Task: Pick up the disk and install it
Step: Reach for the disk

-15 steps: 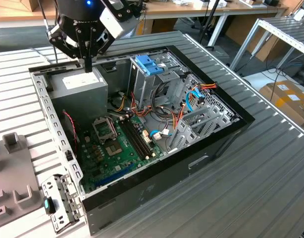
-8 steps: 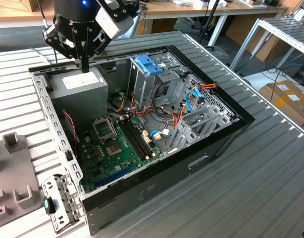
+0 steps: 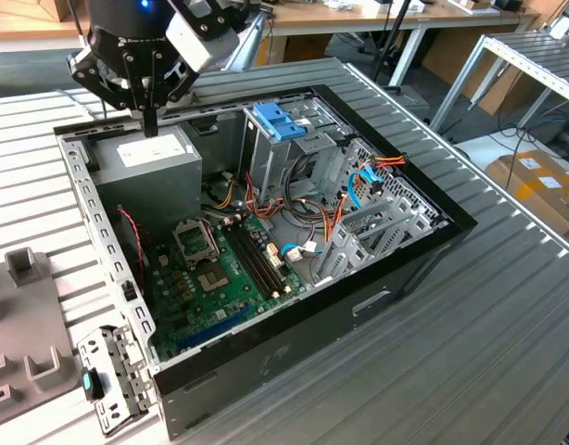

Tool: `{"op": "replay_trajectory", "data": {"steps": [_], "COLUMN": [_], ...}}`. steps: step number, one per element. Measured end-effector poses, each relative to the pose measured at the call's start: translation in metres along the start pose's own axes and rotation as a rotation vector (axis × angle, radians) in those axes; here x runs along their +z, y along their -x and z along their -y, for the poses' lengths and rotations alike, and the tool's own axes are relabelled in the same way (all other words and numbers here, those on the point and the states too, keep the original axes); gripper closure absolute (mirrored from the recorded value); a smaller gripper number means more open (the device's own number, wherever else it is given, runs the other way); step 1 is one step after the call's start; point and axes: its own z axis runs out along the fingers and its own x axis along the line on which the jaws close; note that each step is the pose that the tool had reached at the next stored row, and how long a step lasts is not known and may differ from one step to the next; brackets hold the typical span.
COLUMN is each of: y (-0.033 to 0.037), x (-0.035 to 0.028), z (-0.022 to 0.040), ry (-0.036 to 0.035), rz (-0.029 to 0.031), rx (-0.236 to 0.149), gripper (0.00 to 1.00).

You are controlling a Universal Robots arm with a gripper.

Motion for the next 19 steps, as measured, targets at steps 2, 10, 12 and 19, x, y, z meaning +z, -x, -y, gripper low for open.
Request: {"op": "replay_trajectory", "data": {"steps": [2,10,12,19], "y": [-0.0028,-0.0133,-0.0183,-0.0444], "x": [0.0,-0.0001,-0.0002,-0.0005], "z": [-0.0003,-0.0002,-0.0001,0.0003], "ry": [0.0001,0.0,0.0,0.0001], "rz": [0.0,0.0,0.0,0.0], "rx": [0.0,0.0,0.0,0.0], "gripper": [0.89,0.89,0.89,0.89]}}
